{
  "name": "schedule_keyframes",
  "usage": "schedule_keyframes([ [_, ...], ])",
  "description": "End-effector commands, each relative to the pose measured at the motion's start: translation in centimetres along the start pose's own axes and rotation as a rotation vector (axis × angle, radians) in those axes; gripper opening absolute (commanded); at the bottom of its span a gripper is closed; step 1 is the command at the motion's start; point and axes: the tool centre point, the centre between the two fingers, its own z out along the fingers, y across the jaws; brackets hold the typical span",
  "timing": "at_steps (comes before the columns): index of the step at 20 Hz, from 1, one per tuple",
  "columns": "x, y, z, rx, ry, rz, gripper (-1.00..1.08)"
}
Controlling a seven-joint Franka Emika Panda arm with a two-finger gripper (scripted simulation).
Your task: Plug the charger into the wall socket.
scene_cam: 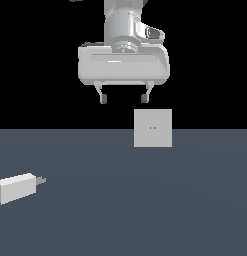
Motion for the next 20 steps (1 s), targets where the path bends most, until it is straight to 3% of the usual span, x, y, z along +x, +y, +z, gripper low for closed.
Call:
schedule_keyframes([
  [1, 0.0, 0.0, 0.0, 0.0, 0.0, 0.0, 1.0],
  [11, -1.1, -0.9, 0.7, 0.0, 0.005, 0.052, 1.0],
  [20, -3.7, -3.5, 2.6, 0.001, 0.017, 0.18, 1.0],
])
